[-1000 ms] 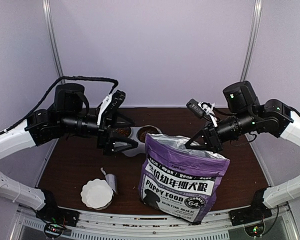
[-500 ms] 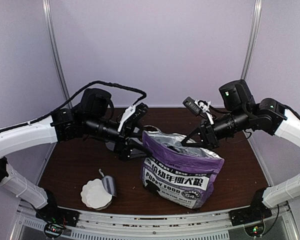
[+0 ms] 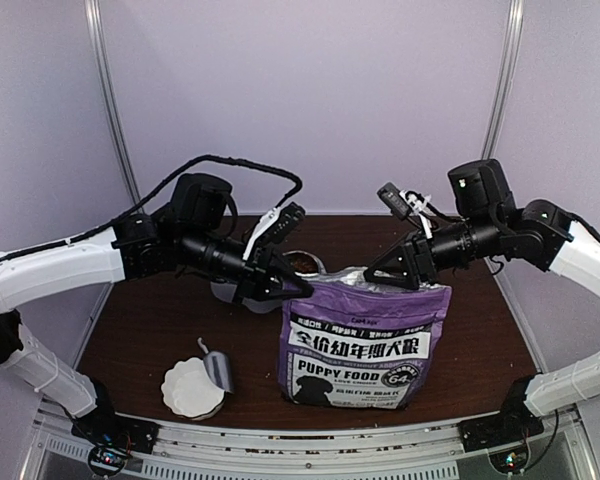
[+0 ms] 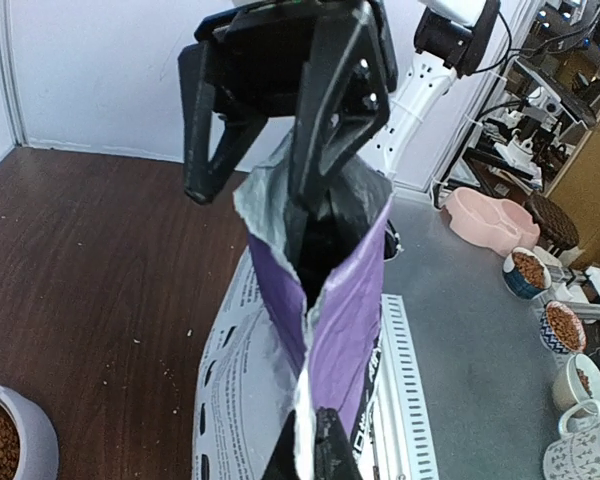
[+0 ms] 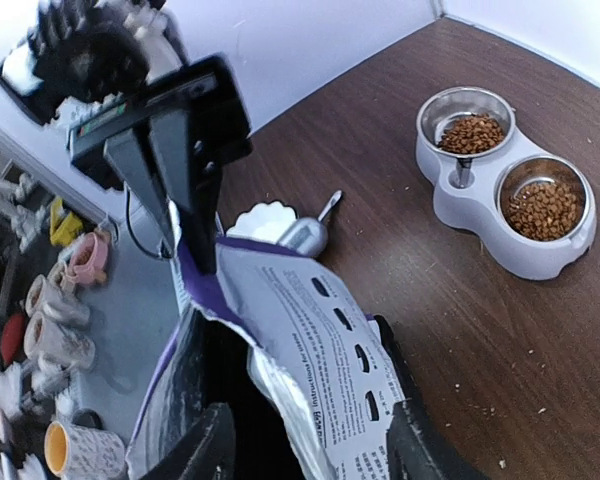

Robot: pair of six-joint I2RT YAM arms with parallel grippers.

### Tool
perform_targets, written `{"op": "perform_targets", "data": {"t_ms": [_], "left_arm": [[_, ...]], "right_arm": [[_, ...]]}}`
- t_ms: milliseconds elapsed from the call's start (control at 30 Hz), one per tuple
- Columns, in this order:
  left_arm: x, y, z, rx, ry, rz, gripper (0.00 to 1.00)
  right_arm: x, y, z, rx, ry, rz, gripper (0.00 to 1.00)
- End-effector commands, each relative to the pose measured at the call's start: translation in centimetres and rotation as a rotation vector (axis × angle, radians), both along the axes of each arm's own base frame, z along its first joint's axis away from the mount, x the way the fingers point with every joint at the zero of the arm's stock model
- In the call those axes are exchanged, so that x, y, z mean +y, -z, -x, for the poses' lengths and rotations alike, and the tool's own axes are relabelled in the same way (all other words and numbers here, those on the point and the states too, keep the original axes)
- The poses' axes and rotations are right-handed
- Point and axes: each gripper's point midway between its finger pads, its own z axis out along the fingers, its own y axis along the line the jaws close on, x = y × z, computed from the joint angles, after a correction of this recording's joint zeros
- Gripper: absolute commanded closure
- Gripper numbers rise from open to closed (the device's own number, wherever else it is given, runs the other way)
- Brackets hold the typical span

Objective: Serve the pet food

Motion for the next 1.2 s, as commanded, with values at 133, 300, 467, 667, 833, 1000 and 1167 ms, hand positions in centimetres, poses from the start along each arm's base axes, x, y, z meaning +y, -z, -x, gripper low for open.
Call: {"op": "perform_targets", "data": {"t_ms": [133,300,467,667,833,1000,1167], "left_arm": [[1.2,-2.0,-3.1,0.050,-0.059,0.049,1.00],[2.3,-0.8,-6.0,0.065,-0.128,0.060,1.00],[2.8,0.0,-6.9,0.069,-0.151,0.052,1.00],[2.9,0.6,-7.1,0.075,-0.150,0.041,1.00],[2.8,0.9,-6.9,0.085,-0.141,0.037,1.00],[2.8,0.7,-6.4,0.090,-0.107,0.048,1.00],[2.7,0.6,-5.9,0.089,-0.073,0.058,1.00]], "right_arm": [[-5.6,-4.3,-3.5,-0.158,0.292,-0.139,0.03],[-8.7,-4.2,-4.6,-0.215,0.498,-0.220,0.00],[-8.5,-2.4,-3.1,-0.204,0.457,-0.358,0.00],[-7.0,-0.8,-1.2,-0.216,0.313,-0.455,0.00],[-5.6,0.4,-0.8,-0.207,0.231,-0.441,0.00],[-4.6,2.1,-2.0,-0.214,0.225,-0.377,0.00],[-3.6,2.8,-3.3,-0.233,0.232,-0.348,0.03]]}}
